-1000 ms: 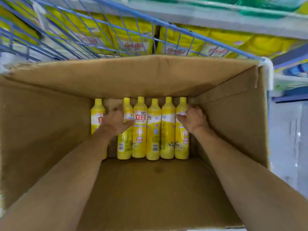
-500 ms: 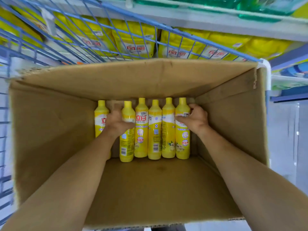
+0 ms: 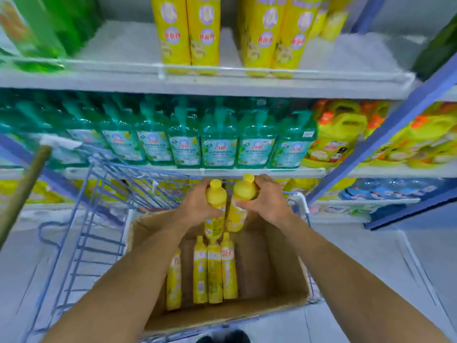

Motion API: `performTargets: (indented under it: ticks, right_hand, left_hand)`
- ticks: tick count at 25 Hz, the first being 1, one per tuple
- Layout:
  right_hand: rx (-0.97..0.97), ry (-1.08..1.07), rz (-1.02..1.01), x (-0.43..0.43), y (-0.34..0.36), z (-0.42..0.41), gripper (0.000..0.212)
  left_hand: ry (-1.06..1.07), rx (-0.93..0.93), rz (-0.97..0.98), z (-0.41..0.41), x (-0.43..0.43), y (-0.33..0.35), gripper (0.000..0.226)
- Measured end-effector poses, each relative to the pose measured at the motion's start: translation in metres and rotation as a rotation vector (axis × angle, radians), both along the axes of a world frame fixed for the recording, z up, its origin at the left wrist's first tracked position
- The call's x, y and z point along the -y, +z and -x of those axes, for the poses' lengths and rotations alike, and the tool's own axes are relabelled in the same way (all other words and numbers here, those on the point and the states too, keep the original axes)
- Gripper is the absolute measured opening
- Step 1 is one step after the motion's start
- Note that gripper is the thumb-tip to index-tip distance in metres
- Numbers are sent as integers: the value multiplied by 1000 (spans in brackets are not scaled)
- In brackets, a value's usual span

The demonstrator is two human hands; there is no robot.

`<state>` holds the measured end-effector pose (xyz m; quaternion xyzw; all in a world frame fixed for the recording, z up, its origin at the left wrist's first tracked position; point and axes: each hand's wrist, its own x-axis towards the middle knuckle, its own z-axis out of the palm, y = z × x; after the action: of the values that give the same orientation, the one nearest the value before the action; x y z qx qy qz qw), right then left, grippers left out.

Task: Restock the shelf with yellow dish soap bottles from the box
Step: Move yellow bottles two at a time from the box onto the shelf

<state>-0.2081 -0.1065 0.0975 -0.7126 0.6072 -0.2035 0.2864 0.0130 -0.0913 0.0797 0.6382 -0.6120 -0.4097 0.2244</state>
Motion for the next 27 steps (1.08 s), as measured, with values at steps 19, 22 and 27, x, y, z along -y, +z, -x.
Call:
performTargets:
  ticks: [19, 22, 27]
  right_hand:
    - [393, -18, 657, 110, 374, 140, 49]
    - [399, -1, 675, 140, 382, 175, 55]
    - [408, 34, 636, 187, 360, 203, 54]
  left_hand:
    - [15, -218, 735, 149, 125, 382, 68]
    - [82, -251, 744, 190, 154, 389, 66]
    - [191, -234, 727, 224, 193, 363, 62]
